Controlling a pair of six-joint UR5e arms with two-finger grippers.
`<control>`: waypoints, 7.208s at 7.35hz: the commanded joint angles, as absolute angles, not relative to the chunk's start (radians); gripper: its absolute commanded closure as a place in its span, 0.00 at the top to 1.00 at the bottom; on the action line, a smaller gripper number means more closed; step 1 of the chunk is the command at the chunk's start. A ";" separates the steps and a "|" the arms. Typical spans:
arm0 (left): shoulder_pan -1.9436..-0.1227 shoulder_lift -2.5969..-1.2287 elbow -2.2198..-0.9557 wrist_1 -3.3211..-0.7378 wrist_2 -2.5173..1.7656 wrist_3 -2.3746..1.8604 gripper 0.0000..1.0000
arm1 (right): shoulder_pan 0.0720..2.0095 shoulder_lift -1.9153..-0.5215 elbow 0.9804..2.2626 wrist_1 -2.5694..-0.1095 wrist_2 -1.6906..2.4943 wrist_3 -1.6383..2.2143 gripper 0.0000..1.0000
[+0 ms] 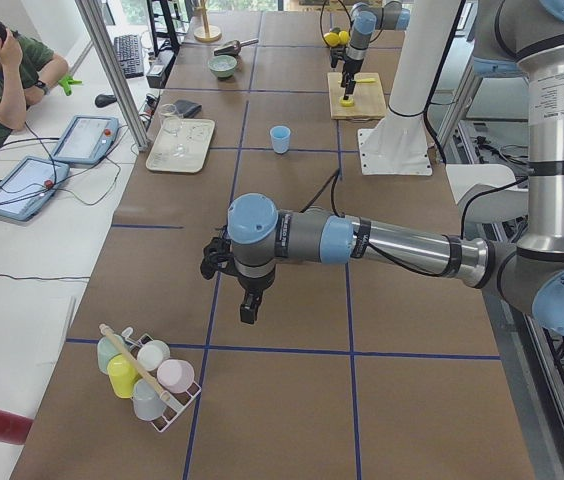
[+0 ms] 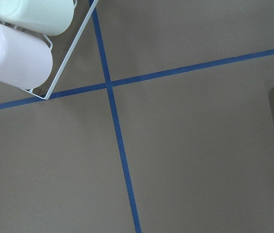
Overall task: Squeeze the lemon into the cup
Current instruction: 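Move the right gripper down to the lemon slice on the cutting board, then grasp the lemon slice with the right gripper and lift it, then carry the lemon slice with the right gripper over the blue cup, then lower the lemon slice into the blue cup and open the right gripper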
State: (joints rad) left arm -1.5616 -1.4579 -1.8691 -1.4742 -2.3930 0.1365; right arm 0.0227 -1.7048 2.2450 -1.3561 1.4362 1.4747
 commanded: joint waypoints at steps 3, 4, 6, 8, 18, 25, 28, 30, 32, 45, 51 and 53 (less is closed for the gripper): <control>-1.562 -1.457 -1.871 -1.474 -2.393 0.137 1.00 | 0.017 -1.694 2.195 -1.324 1.431 1.477 1.00; -1.562 -1.457 -1.873 -1.474 -2.393 0.137 1.00 | 0.017 -1.689 2.180 -1.318 1.431 1.477 1.00; -1.562 -1.457 -1.871 -1.474 -2.393 0.137 1.00 | 0.008 -1.683 2.175 -1.318 1.427 1.477 1.00; -1.562 -1.457 -1.871 -1.474 -2.393 0.137 1.00 | -0.005 -1.680 2.177 -1.318 1.414 1.476 0.99; -1.562 -1.456 -1.871 -1.476 -2.393 0.137 1.00 | -0.012 -1.686 2.184 -1.319 1.414 1.474 0.35; -1.562 -1.453 -1.873 -1.474 -2.393 0.137 1.00 | 0.008 -1.687 2.264 -1.331 1.419 1.474 0.14; -1.562 -1.453 -1.873 -1.476 -2.393 0.137 1.00 | 0.054 -1.687 2.304 -1.336 1.431 1.473 0.15; -1.562 -1.453 -1.873 -1.474 -2.393 0.137 1.00 | 0.072 -1.680 2.309 -1.347 1.433 1.473 0.15; -1.562 -1.453 -1.873 -1.476 -2.393 0.137 1.00 | 0.093 -1.610 2.303 -1.434 1.466 1.471 0.15; -1.562 -1.445 -1.862 -1.474 -2.393 0.137 1.00 | 0.454 -0.709 1.727 -1.856 1.669 1.339 0.16; -1.562 -1.445 -1.856 -1.474 -2.391 0.138 1.00 | 0.454 -0.686 1.671 -1.821 1.667 1.341 0.21; -1.562 -1.445 -1.856 -1.474 -2.391 0.137 1.00 | 0.453 -0.684 1.648 -1.809 1.669 1.341 0.22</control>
